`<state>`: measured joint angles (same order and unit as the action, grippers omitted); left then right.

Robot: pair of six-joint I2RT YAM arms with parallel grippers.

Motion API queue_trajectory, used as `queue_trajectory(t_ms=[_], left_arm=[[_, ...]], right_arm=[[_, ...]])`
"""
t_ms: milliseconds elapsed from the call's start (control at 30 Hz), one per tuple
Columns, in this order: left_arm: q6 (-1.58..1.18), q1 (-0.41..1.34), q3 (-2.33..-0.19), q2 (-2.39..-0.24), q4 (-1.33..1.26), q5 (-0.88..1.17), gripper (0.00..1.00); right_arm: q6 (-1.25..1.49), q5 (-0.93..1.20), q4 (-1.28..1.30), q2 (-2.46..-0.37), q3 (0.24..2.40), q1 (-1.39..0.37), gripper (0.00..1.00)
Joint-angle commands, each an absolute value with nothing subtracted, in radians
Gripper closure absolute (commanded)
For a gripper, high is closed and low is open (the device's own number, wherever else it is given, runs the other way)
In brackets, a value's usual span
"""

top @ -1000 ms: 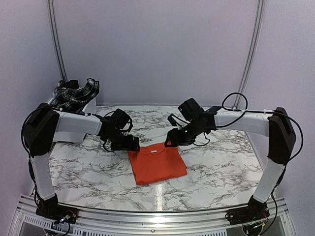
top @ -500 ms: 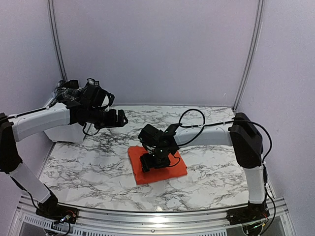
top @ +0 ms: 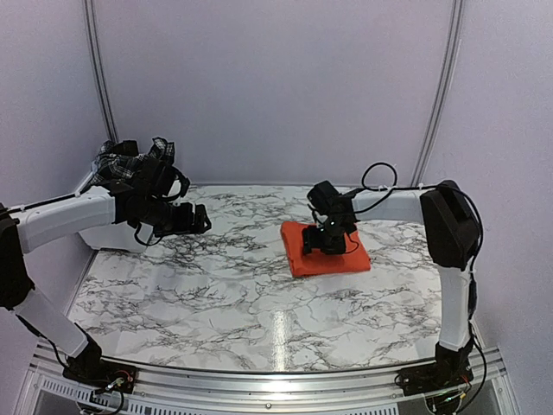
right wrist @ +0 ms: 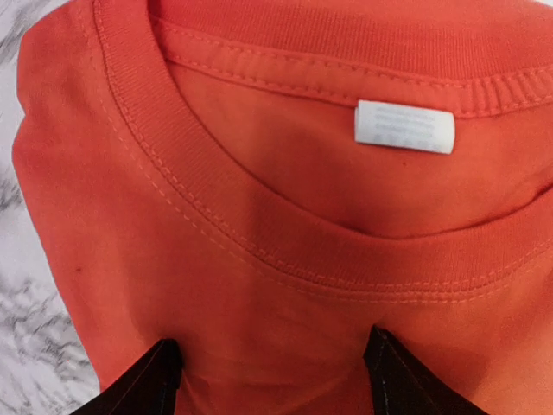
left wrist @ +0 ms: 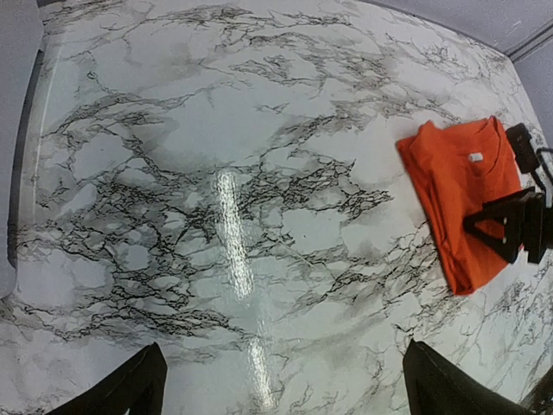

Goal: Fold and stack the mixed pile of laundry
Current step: Move the square-folded T-shirt to the corner of the board.

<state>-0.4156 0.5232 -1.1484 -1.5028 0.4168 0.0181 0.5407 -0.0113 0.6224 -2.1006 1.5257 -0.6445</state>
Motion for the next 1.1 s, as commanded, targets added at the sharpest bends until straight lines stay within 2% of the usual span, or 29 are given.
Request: queue_trajectory(t_ms=[0,467,733,967,1067], left_arm=[[-0.384,0.5,-1.134,-1.465,0.461,0.019,0.01],[-0.337,0.456,-1.143,-1.431,0.508,0.023,0.01],[-0.307,0.454,-1.192,-1.452,0.532,0.039,0.01],[-0.294,0.453,-1.177,-1.417,0.541,0.011,0.01],[-0.299,0.453,-1.174,-1.407,0.539,-0.021,0.01]], right_arm=[[0.446,-0.071,0.698,-2.201,1.524,-0.476,0.26],[0.221,-0.047,0.755,-2.306,1.772,-0.167,0.28],[0.121,-0.061,0.817,-2.406,1.946,-0.137,0.27],[0.103,-0.101,0.887,-2.257,2.056,-0.134,0.25],[0.181,-0.047,0.886,-2.139,1.95,-0.139,0.24]])
